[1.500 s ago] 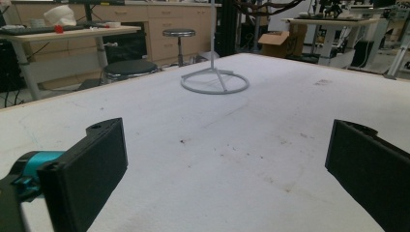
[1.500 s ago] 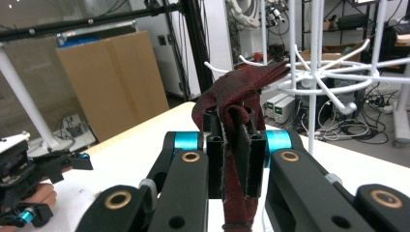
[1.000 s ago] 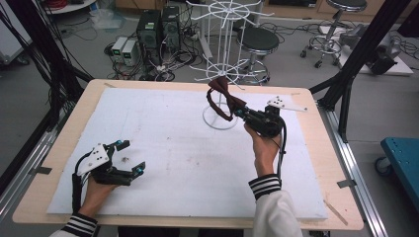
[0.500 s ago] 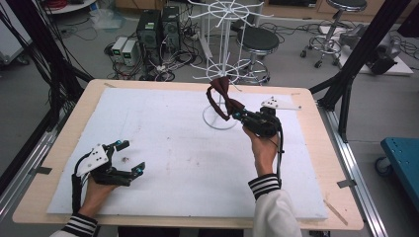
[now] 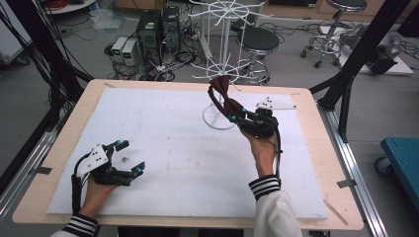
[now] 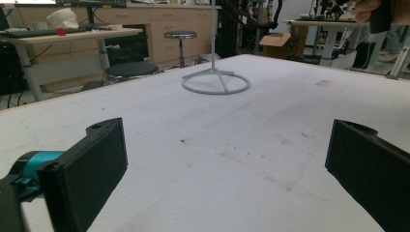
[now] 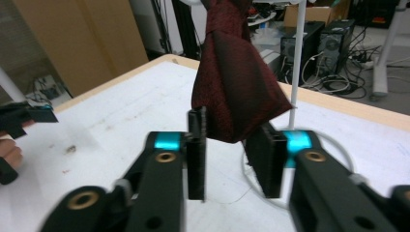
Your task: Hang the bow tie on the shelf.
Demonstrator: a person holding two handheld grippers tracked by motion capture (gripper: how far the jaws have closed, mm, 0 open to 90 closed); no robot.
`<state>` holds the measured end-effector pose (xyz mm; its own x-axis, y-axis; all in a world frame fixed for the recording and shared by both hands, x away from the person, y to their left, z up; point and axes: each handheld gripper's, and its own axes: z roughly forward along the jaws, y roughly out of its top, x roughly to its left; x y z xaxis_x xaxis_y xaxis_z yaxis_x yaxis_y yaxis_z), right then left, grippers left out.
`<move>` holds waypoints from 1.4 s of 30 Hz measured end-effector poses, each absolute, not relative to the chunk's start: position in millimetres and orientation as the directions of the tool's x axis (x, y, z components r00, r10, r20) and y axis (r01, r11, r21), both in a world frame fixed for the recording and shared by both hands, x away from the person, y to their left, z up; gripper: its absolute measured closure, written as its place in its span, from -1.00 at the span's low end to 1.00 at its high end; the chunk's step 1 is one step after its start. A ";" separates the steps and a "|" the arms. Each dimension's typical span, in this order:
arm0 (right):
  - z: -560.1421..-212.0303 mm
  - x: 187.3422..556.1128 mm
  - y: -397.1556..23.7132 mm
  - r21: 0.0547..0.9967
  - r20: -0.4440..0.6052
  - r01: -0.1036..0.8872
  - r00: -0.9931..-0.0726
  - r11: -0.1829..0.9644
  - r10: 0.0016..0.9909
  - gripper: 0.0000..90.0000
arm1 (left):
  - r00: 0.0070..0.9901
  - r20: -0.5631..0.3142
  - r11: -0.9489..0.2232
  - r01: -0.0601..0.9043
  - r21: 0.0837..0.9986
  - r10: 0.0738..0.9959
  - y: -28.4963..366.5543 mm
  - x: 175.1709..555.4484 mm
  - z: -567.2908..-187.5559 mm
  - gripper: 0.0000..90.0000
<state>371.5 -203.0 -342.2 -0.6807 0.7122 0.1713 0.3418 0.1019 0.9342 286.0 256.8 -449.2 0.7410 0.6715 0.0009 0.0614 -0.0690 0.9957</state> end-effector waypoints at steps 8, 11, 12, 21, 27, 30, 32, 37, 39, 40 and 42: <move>-344.0 372.1 -199.0 0.926 0.145 0.351 -0.672 0.140 0.726 -0.06 | 0.738 -0.002 -0.060 0.058 0.997 0.675 257.4 285.6 -449.5 -0.96; -344.4 372.3 -198.0 0.925 0.129 0.350 -0.654 0.148 0.745 -0.41 | 0.738 -0.004 -0.054 0.055 0.997 0.675 257.9 284.9 -449.8 -0.96; -344.2 372.1 -197.9 0.924 0.118 0.349 -0.647 0.155 0.754 -0.50 | 0.738 -0.002 -0.056 0.054 0.997 0.675 257.8 284.9 -449.8 -0.96; -340.0 366.1 -197.4 0.935 0.057 0.303 -0.637 0.182 0.769 -0.98 | 0.738 0.008 -0.059 0.042 0.997 0.675 257.6 284.0 -450.0 -0.96; -339.0 356.4 -205.5 0.951 0.048 0.265 -0.639 0.161 0.767 -0.98 | 0.736 0.003 -0.053 0.044 0.998 0.677 257.8 284.0 -450.1 -0.96; -342.5 349.7 -213.0 0.957 0.041 0.245 -0.644 0.155 0.764 -0.98 | 0.734 0.003 -0.051 0.043 0.998 0.679 257.9 283.8 -450.2 -0.96; -345.4 343.4 -218.8 0.961 0.041 0.234 -0.645 0.145 0.763 -0.98 | 0.733 0.005 -0.052 0.041 0.998 0.680 257.9 283.4 -450.3 -0.96; -351.0 327.1 -232.9 0.970 0.021 0.198 -0.647 0.142 0.762 -0.98 | 0.730 0.012 -0.051 0.031 0.998 0.684 258.4 282.3 -450.5 -0.96; -353.9 318.2 -238.0 0.980 0.011 0.156 -0.650 0.120 0.760 -0.98 | 0.726 0.010 -0.045 0.029 0.999 0.687 258.5 282.1 -450.8 -0.96; -356.6 314.5 -240.8 0.982 0.009 0.147 -0.649 0.115 0.761 -0.98 | 0.725 0.008 -0.040 0.028 0.999 0.688 258.4 281.7 -450.9 -0.96; -363.3 308.1 -246.7 0.983 0.000 0.141 -0.646 0.120 0.763 -0.98 | 0.724 0.015 -0.043 0.019 0.999 0.690 258.8 281.0 -451.0 -0.96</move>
<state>308.1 -246.7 -363.3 -0.6461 0.7633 0.0001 0.1415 0.1197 0.9827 281.0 258.8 -451.0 0.7235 0.6901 0.0154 0.0193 -0.0426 0.9989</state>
